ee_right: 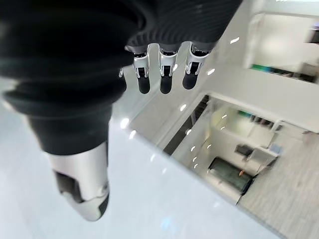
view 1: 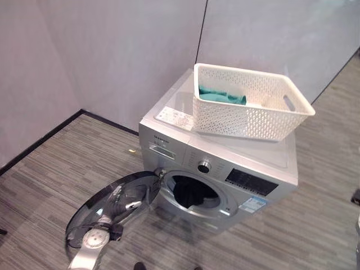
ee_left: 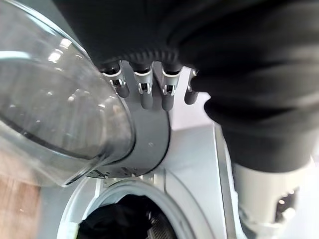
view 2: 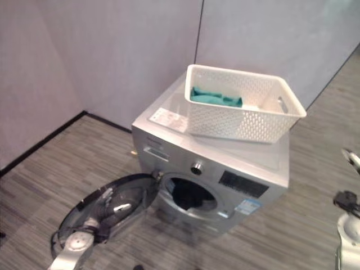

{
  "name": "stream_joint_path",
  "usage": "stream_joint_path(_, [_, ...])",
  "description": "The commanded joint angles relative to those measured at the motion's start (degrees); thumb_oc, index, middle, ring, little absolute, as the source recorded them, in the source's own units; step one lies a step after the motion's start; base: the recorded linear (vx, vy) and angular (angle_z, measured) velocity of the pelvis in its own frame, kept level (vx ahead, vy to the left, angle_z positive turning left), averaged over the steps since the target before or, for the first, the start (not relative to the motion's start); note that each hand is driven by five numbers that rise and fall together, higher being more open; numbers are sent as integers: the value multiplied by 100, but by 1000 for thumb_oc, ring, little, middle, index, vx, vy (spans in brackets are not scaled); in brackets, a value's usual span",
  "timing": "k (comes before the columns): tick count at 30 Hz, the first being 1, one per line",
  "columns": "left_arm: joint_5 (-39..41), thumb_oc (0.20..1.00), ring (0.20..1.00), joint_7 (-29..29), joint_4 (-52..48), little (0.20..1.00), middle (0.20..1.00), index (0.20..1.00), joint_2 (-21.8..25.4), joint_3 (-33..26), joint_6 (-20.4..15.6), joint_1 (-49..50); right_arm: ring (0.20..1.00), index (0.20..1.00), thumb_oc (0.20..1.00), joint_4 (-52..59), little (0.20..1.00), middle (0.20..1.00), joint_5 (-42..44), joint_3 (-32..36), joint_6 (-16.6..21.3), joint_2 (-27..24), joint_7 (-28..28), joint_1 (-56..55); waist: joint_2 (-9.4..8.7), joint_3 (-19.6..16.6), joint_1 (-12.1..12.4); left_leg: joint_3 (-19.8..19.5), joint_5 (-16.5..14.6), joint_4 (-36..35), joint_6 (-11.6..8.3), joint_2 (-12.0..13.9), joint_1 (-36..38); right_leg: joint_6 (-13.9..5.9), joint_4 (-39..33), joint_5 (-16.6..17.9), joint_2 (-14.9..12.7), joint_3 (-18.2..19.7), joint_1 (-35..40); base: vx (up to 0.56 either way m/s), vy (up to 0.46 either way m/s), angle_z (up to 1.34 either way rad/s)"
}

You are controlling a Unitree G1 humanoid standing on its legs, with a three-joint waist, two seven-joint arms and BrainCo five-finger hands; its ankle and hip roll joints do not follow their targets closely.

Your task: Grab the laundry basket,head to the washer,open it,put in the laundry and shut it.

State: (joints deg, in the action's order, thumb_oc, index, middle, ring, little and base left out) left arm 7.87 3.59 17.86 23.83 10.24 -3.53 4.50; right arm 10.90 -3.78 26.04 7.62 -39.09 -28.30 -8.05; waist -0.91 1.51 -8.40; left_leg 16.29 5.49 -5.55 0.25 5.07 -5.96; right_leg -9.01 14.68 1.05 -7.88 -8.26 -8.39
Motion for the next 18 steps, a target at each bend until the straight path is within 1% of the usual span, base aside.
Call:
stream_joint_path(1, [-241,1000,1000,-6,-57,1000,1000,1000,241,-92,-242,-192,1000,1000,1000,-253,1000,1000,60,65,245,-590,383,985,-81,186,253,-204,-817,108,227,-141,590,-216,1215,174,-60,165,-231,123,-20,3])
stream_joint_path(2, [-244,1000,1000,-73,-58,1000,1000,1000,265,-70,-252,-181,1000,1000,1000,-277,1000,1000,261,-80,273,-763,510,1192,-104,194,285,-218,-836,92,204,-113,617,-210,1035,200,-108,161,-297,114,-73,4])
stream_joint_path(3, [-214,1000,1000,-144,-56,1000,1000,1000,313,-4,-261,-168,1000,1000,1000,-287,1000,1000,405,-229,279,-943,662,1357,-126,201,359,-243,-837,85,171,-77,613,-189,798,126,-167,144,-366,119,-100,9])
stream_joint_path(4, [-197,1000,1000,-200,-37,1000,1000,1000,330,4,-274,-166,1000,1000,1000,-378,1000,1000,464,-298,231,-1224,800,1494,-128,208,383,-297,-847,85,136,-33,607,-178,530,51,-219,155,-394,64,-76,16])
stream_joint_path(5, [-196,1000,1000,-201,-36,1000,1000,1000,319,-3,-275,-173,1000,1000,1000,-400,1000,1000,476,-311,237,-1246,804,1521,-112,207,376,-296,-809,74,133,-24,588,-162,490,92,-208,143,-397,152,-183,29])
stream_joint_path(6, [-201,1000,1000,-309,11,1000,1000,1000,411,48,-293,-147,1000,1000,1000,-581,1000,1000,639,-495,170,-1939,1071,1882,-209,189,473,-438,-885,58,25,31,663,-248,-731,295,-460,266,-426,113,-143,32])
stream_joint_path(7, [-202,1000,1000,-308,17,1000,1000,1000,398,39,-296,-150,1000,1000,1000,-628,1000,1000,661,-537,182,-1972,1077,1937,-194,188,462,-437,-884,58,27,30,660,-254,-817,344,-456,259,-389,161,-190,32])
stream_joint_path(8, [-203,1000,1000,-314,52,1000,1000,1000,412,83,-300,-153,1000,1000,1000,-759,1000,1000,753,-617,142,-2150,1117,2044,-248,182,479,-482,-922,55,-2,43,711,-309,-1006,491,-525,300,-449,128,-127,32])
stream_joint_path(9, [-195,1000,1000,-293,102,1000,1000,1000,419,125,-302,-204,1000,1000,1000,-1064,1000,1000,990,-959,7,-2642,1388,2342,-340,193,462,-585,-980,55,-55,67,814,-421,-1330,775,-606,447,-472,156,-159,39])
stream_joint_path(10, [-192,1000,1000,-291,134,1000,1000,1000,400,139,-308,-203,1000,1000,1000,-1188,1000,1000,1066,-1079,-12,-2822,1476,2448,-385,203,431,-609,-1008,55,-71,60,871,-462,-1406,894,-627,512,-433,118,-105,52])
stream_joint_path(11, [-192,1000,1000,-290,138,1000,1000,1000,389,134,-310,-202,1000,1000,1000,-1217,1000,1000,1078,-1114,-2,-2841,1480,2488,-380,213,423,-611,-1008,55,-68,54,880,-468,-1426,906,-633,511,-413,53,-59,58])
stream_joint_path(12, [-223,1000,1000,-292,193,1000,1000,1000,392,167,-315,-239,1000,1000,1000,-1417,1000,1000,1231,-1258,-31,-3032,1637,2592,-455,204,406,-641,-1031,55,-90,35,911,-494,-1517,964,-642,595,-316,56,-64,78])
stream_joint_path(14, [-230,1000,1000,-334,293,1000,1000,1000,378,274,-325,-261,1000,1000,1000,-1786,1000,1000,1773,-1514,-107,-3419,2127,2688,-687,163,425,-733,-1055,55,-169,13,981,-543,-1461,1053,-628,703,-159,99,-161,91])
stream_joint_path(15, [-182,1000,1000,-393,359,1000,1000,1000,343,374,-308,-260,1000,1000,1000,-2122,1000,1000,2047,-1832,-237,-3762,2443,2769,-819,115,450,-848,-1032,55,-250,41,998,-549,-1422,1056,-613,609,-28,127,-209,102])
stream_joint_path(16, [-148,1000,1000,-464,377,1000,1000,1000,346,409,-294,-242,1000,1000,1000,-2206,1000,1000,2160,-1954,-294,-3950,2656,2790,-877,59,464,-874,-1041,55,-294,80,1009,-560,-1424,1061,-595,538,29,103,-147,73])
stream_joint_path(18, [-146,1000,1000,-466,375,1000,1000,1000,334,399,-293,-233,1000,1000,1000,-2238,1000,1000,2173,-2031,-284,-3967,2665,2868,-860,54,435,-892,-1041,55,-298,85,1006,-558,-1433,1061,-594,515,44,63,-77,24])
